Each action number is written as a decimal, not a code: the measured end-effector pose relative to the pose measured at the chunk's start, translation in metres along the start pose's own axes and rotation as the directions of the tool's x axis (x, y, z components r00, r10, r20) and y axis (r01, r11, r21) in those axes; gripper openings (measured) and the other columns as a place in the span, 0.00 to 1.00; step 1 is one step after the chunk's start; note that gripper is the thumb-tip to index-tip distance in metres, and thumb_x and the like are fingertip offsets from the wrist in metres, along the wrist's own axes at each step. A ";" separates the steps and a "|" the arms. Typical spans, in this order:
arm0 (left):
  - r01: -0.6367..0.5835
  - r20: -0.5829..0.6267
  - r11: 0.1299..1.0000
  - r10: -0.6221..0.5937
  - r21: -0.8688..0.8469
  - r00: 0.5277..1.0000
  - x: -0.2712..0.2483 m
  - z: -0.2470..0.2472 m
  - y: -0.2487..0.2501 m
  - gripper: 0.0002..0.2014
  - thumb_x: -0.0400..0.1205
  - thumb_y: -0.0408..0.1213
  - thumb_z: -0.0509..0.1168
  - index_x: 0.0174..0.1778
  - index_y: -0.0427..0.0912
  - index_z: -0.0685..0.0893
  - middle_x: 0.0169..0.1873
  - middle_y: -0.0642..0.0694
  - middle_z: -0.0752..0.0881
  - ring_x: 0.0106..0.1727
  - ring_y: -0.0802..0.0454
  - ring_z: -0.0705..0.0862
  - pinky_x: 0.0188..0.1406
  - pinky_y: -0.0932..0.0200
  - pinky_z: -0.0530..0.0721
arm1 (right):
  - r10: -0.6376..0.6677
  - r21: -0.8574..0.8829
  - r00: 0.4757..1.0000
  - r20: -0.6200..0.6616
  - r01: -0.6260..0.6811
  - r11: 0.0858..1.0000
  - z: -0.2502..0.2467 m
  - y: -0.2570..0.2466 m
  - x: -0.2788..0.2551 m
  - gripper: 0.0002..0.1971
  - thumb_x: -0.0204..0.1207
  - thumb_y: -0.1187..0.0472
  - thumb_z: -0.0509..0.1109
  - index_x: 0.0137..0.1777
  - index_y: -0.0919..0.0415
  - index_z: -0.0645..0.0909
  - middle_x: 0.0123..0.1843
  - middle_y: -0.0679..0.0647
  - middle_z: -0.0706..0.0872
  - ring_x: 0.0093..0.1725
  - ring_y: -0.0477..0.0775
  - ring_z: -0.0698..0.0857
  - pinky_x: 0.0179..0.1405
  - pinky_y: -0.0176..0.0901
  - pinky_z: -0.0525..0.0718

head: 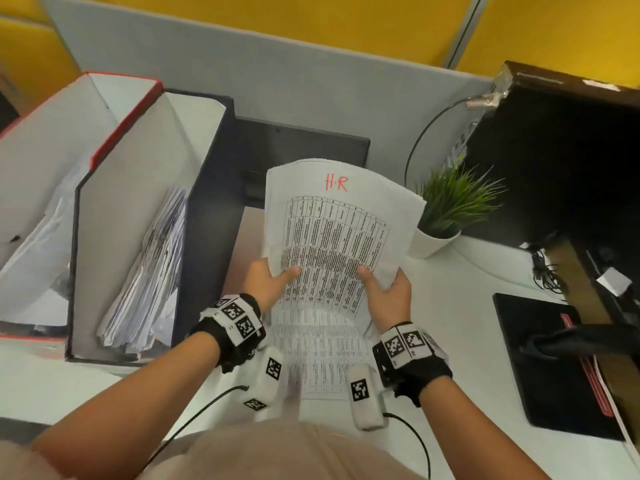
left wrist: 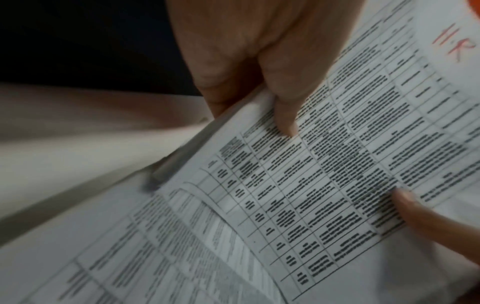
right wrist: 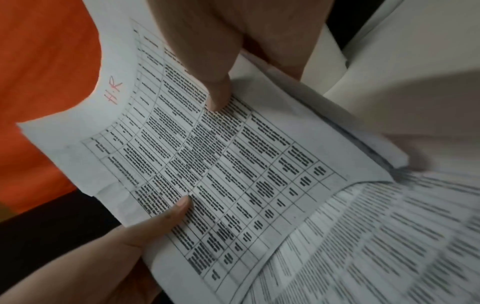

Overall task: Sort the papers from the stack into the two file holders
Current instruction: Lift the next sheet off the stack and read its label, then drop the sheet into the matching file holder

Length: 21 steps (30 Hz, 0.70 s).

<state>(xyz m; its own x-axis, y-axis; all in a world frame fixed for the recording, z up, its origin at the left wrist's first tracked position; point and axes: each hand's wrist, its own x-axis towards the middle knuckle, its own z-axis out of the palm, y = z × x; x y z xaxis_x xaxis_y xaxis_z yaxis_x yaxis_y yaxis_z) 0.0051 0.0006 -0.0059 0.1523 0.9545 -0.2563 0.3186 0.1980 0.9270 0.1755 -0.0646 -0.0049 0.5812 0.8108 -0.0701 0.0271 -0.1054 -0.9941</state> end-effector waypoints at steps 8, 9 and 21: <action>-0.218 -0.137 0.974 0.224 0.061 0.965 -0.010 -0.031 0.054 0.10 0.79 0.36 0.68 0.38 0.33 0.81 0.32 0.36 0.82 0.32 0.46 0.80 0.34 0.52 0.82 | -0.148 0.071 0.988 0.052 0.144 0.987 0.004 -0.030 0.014 0.14 0.74 0.64 0.73 0.56 0.48 0.79 0.51 0.37 0.85 0.49 0.30 0.85 0.45 0.20 0.82; -0.250 -0.152 0.964 0.261 0.085 0.953 -0.011 -0.043 0.062 0.13 0.79 0.36 0.69 0.32 0.33 0.78 0.26 0.39 0.79 0.27 0.51 0.76 0.29 0.58 0.78 | -0.177 0.072 0.981 0.076 0.172 0.982 0.005 -0.033 0.015 0.13 0.74 0.64 0.73 0.55 0.48 0.79 0.52 0.40 0.86 0.48 0.30 0.85 0.46 0.22 0.83; -0.047 -0.446 0.970 0.153 0.238 0.882 -0.040 -0.278 0.095 0.12 0.65 0.52 0.78 0.40 0.56 0.87 0.38 0.60 0.91 0.39 0.63 0.89 0.40 0.59 0.83 | 0.017 -0.399 0.991 0.131 0.037 0.916 -0.028 0.049 0.014 0.16 0.68 0.54 0.77 0.54 0.47 0.79 0.51 0.60 0.86 0.53 0.58 0.84 0.56 0.49 0.83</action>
<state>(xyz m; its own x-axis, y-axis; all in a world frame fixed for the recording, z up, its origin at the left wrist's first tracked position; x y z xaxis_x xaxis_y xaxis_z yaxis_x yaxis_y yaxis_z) -0.2309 0.0427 0.1684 -0.2342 0.9715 0.0376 0.5249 0.0938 0.8460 0.2076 -0.0742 -0.0521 0.4704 0.8771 -0.0974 0.3708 -0.2965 -0.8801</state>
